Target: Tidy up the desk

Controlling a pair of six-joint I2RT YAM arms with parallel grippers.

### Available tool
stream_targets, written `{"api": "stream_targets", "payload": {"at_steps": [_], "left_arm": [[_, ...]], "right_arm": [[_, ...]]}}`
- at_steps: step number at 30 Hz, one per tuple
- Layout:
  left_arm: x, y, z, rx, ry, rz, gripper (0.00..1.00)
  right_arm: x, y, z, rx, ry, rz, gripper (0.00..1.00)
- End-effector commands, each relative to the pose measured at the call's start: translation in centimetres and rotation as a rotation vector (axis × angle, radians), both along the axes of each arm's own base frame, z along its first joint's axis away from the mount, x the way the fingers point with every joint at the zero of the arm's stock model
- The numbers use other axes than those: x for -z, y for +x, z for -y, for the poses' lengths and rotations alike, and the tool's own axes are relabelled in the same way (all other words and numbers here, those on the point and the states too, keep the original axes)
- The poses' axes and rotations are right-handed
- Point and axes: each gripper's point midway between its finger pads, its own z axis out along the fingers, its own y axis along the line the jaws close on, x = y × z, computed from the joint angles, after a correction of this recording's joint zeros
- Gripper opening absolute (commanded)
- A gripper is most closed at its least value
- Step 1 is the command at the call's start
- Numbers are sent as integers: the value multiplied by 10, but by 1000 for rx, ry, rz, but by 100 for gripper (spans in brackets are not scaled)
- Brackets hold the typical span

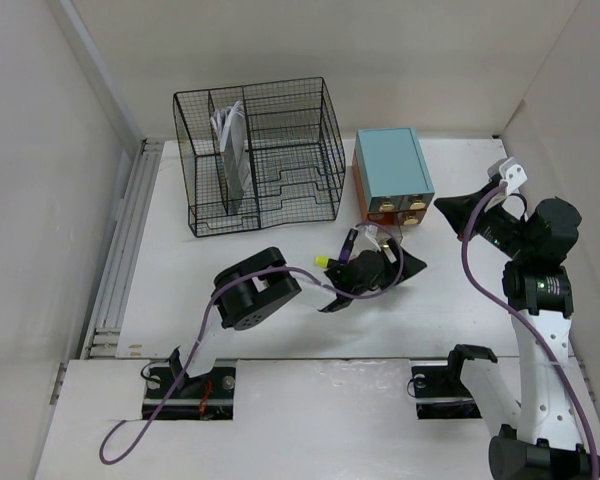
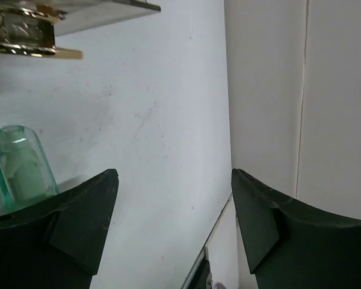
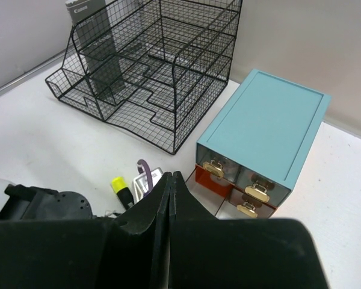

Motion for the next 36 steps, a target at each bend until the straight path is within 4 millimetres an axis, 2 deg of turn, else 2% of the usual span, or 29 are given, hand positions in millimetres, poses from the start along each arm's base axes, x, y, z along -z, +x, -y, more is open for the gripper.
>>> {"api": "stream_targets", "payload": {"at_steps": [1, 4, 7, 9, 11, 12, 13, 15, 16, 17, 18, 21, 22, 23, 24, 25, 26, 27, 29, 30, 32, 33, 34, 35, 36], "left_arm": [[-40, 3, -5, 6, -46, 61, 73], [-51, 0, -15, -3, -54, 67, 73], [-67, -12, -22, -3, -58, 98, 73], [-78, -17, -28, -6, -56, 128, 69], [-98, -22, -42, -29, -63, 171, 62], [-105, -23, -49, -37, -65, 185, 56], [-116, -26, -61, -44, -67, 203, 33], [-124, -31, -76, -60, -37, 246, 11], [-128, -33, -85, -65, -24, 266, 2], [-130, -38, -104, -69, 9, 279, 0], [-129, -39, -115, -82, 44, 296, 0], [-126, -53, -156, -62, 211, 433, 0], [-123, -54, -169, -63, 258, 462, 0], [-120, -60, -179, -43, 321, 514, 0], [-109, -71, -198, -29, 390, 495, 8], [-103, -69, -213, -59, 435, 487, 21], [-98, -72, -222, -52, 460, 479, 48], [-86, -81, -238, -39, 506, 453, 57], [-79, -83, -254, -59, 529, 423, 68], [-77, -89, -258, -49, 528, 411, 73], [-75, -92, -273, -83, 512, 383, 74], [-76, -96, -274, -79, 495, 376, 74], [-76, -98, -280, -85, 478, 373, 76], [-77, -98, -283, -99, 466, 371, 76], [-76, -97, -286, -115, 455, 364, 77]], "right_arm": [[-15, -3, -3, -24, -17, 78, 0], [-15, -3, -3, -24, -17, 78, 0], [-15, -3, -2, -24, -24, 84, 0], [-18, -6, -3, -24, -26, 94, 0], [-21, -6, 1, 0, -38, 116, 0], [-21, -6, 1, 0, -38, 116, 6], [-20, -6, 3, 16, -62, 136, 15], [-15, -4, 7, 37, -83, 129, 39], [-12, -4, 8, 36, -104, 131, 59], [-13, -4, 10, 35, -148, 159, 67], [-4, 1, 10, 18, -169, 138, 70], [28, 6, 9, -88, -327, 94, 70], [55, -5, 1, -169, -365, 4, 64], [65, -7, -1, -219, -425, 1, 38], [69, -3, 2, -242, -530, 35, 17], [89, 6, 13, -223, -608, -33, 1], [107, -1, 9, -274, -667, -88, 0], [113, 2, 12, -277, -736, -97, 0], [134, 9, 16, -243, -837, -188, 0], [140, 9, 15, -231, -840, -226, 1], [151, 9, 7, -196, -784, -333, 7], [157, 3, -2, -226, -773, -367, 19], [154, 0, -11, -237, -736, -392, 23], [161, -3, -16, -259, -715, -439, 30], [160, -2, -19, -260, -699, -448, 40]]}}
